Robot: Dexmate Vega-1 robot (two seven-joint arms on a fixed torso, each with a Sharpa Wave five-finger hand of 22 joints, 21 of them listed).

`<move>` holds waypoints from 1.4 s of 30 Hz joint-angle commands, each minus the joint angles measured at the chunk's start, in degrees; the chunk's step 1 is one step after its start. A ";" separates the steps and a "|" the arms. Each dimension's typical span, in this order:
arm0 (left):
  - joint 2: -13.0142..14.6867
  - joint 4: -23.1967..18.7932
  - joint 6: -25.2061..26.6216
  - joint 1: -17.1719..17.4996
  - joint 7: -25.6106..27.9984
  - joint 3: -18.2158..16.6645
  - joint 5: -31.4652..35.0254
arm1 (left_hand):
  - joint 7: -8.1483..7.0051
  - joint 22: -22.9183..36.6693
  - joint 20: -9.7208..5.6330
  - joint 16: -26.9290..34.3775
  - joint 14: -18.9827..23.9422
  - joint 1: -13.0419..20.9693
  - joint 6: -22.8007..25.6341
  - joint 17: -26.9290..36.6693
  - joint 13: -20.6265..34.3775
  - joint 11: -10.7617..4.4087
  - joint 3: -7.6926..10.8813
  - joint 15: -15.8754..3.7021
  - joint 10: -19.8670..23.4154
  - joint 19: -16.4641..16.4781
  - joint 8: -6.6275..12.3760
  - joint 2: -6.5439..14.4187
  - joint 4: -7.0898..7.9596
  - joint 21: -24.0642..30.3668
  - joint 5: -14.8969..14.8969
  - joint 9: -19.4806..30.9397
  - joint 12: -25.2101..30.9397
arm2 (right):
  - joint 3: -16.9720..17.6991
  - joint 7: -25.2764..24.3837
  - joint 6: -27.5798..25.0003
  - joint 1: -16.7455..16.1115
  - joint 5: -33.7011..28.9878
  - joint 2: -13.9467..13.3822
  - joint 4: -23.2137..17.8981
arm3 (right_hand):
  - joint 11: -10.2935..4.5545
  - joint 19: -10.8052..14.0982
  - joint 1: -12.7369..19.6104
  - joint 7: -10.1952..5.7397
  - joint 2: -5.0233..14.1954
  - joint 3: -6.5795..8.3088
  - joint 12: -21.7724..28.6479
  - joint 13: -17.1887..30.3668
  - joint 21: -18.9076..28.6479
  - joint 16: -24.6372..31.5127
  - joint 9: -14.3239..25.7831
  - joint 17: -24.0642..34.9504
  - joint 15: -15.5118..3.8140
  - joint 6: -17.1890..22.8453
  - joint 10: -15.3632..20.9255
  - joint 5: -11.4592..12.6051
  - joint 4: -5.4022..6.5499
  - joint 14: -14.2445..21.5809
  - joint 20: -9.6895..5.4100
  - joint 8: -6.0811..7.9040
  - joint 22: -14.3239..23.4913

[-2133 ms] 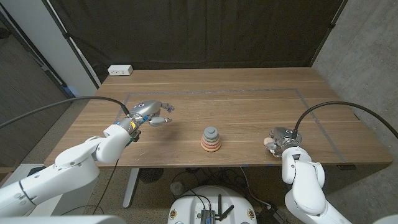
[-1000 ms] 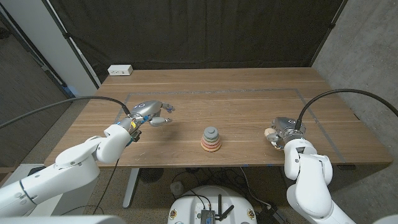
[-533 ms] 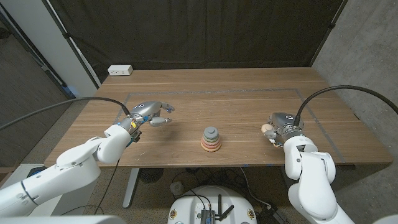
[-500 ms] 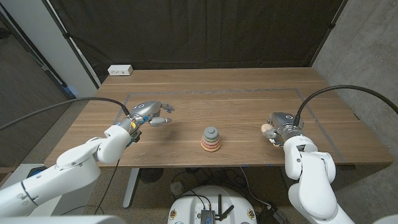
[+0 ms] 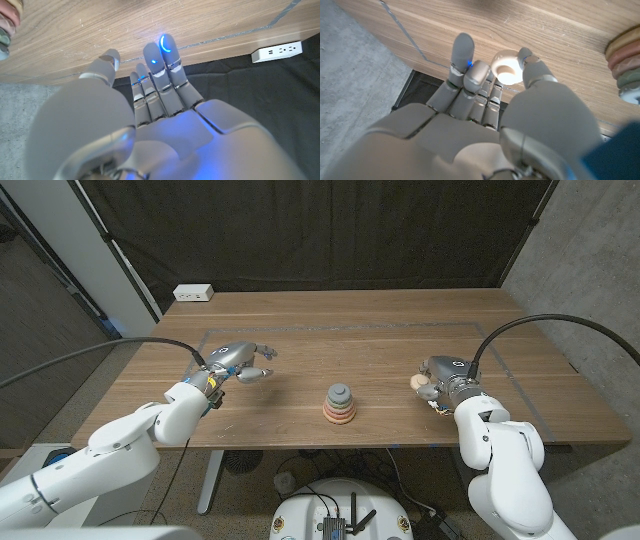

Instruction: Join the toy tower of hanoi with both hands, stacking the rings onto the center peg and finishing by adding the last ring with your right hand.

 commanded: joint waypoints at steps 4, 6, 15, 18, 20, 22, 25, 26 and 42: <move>-0.95 0.42 0.30 1.04 1.64 -0.74 0.64 | -0.13 0.22 -7.93 -0.24 -0.46 0.22 -0.14 0.13 0.32 -0.31 0.43 -4.84 -0.20 -0.76 -0.18 -0.02 -0.04 0.09 0.35 0.24 -0.31 | 1.80 -4.68 3.15 -0.39 10.65 -4.03 -2.25 | -1.73 0.72 0.91 -0.94 1.88 1.95 -0.19 0.46 -0.05 0.42 -0.05 -0.17 0.04 1.72 2.45 0.20 1.16 0.15 -1.31 0.15 0.09; -0.91 0.27 0.51 1.27 1.57 -0.87 0.74 | -0.12 0.22 -7.92 -0.23 -0.45 0.21 -0.12 0.14 0.30 -0.35 0.43 -4.85 -0.16 -0.80 -0.17 -0.03 -0.03 0.10 0.35 0.25 -0.31 | 1.48 -4.78 3.41 0.00 11.09 -4.90 -2.43 | -1.90 0.74 0.93 -0.91 1.89 1.98 -0.20 0.52 -0.06 0.52 -0.06 -0.12 0.04 1.78 2.44 0.20 1.15 0.21 -1.31 0.17 0.08; -1.57 -0.60 1.58 3.01 2.24 -2.05 0.86 | -0.13 0.25 -7.90 -0.18 -0.44 0.21 -0.05 0.19 0.34 -0.56 0.43 -4.85 -0.43 -1.01 -0.14 -0.06 0.00 0.16 0.37 0.28 -0.43 | -0.05 -5.11 5.13 2.34 13.48 -8.34 -3.06 | -1.84 0.92 0.97 -0.80 1.90 2.16 -0.33 0.75 -0.01 0.78 -0.16 -0.14 0.06 1.88 2.57 0.15 1.13 0.19 -1.30 0.15 0.16; -1.75 -0.72 1.22 3.39 2.62 -2.19 1.08 | -0.21 0.25 -7.89 -0.15 -0.42 0.19 -0.13 0.24 0.32 -0.29 0.43 -4.85 -0.44 -1.06 -0.17 -0.08 0.02 0.18 0.38 0.28 -0.44 | -0.75 -5.43 5.72 3.19 14.34 -9.14 -3.10 | -1.74 0.91 0.96 -0.82 1.90 2.19 -0.37 0.79 -0.03 0.93 -0.18 -0.06 0.06 1.93 2.57 0.14 1.13 0.28 -1.30 0.15 0.15; -1.81 -0.81 1.04 3.40 2.63 -2.06 1.29 | -0.28 0.25 -7.88 -0.18 -0.47 0.17 -0.23 0.22 0.32 -0.37 0.43 -4.85 -0.66 -1.08 -0.21 -0.10 0.03 0.20 0.39 0.29 -0.54 | -1.34 -6.03 6.10 3.66 14.83 -9.53 -3.07 | -1.79 0.84 0.96 -0.85 1.90 2.21 -0.39 0.79 -0.12 1.00 -0.19 -0.03 0.06 1.94 2.64 0.14 1.13 0.31 -1.30 0.15 0.06; -2.00 -0.82 0.91 3.52 2.70 -2.14 1.27 | -0.29 0.24 -7.87 -0.32 -0.61 0.14 -0.38 0.09 0.27 -0.44 0.43 -4.85 -0.74 -1.11 -0.26 -0.10 0.05 0.21 0.40 0.30 -0.59 | -1.86 -6.42 6.52 4.09 15.31 -10.02 -3.13 | -1.85 0.87 0.96 -0.88 1.89 2.25 -0.43 0.87 -0.12 0.94 -0.22 -0.15 0.06 2.04 2.62 0.13 1.13 0.19 -1.30 0.17 0.07; -2.08 -0.91 0.87 3.88 2.70 -2.44 1.34 | -0.35 0.24 -7.86 -0.33 -0.60 0.10 -0.39 0.08 0.27 -0.47 0.42 -4.86 -0.73 -1.11 -0.26 -0.10 0.08 0.22 0.40 0.30 -0.58 | -2.46 -6.58 6.90 4.58 15.80 -10.77 -3.36 | -1.91 0.94 0.95 -0.89 1.88 2.28 -0.44 0.89 -0.06 1.05 -0.23 -0.08 0.07 2.05 2.68 0.12 1.13 0.24 -1.30 0.17 0.14; -2.12 -0.98 0.89 4.05 2.71 -2.57 1.36 | -0.31 0.24 -7.86 -0.31 -0.57 0.08 -0.34 0.10 0.28 -0.55 0.42 -4.86 -0.78 -1.12 -0.23 -0.10 0.09 0.22 0.40 0.30 -0.60 | -2.69 -6.46 6.89 4.76 15.72 -10.96 -3.47 | -1.79 0.94 0.95 -0.96 1.88 2.29 -0.45 0.86 -0.06 1.08 -0.24 -0.06 0.07 2.10 2.75 0.12 1.13 0.26 -1.30 0.19 0.14; -2.35 -1.49 0.39 4.83 1.79 -3.14 2.26 | -0.39 0.21 -7.85 -0.45 -0.70 -0.08 -0.46 -0.01 0.16 -0.43 0.46 -4.86 -0.80 -1.22 -0.25 -0.06 0.13 0.28 0.44 0.33 -0.63 | -5.72 -6.03 8.87 8.75 16.54 -12.48 -3.69 | -1.80 0.95 0.82 -0.82 1.84 2.50 -0.65 0.93 -0.11 1.54 -0.38 0.04 0.09 2.32 3.14 0.06 1.19 0.30 -1.29 0.20 0.16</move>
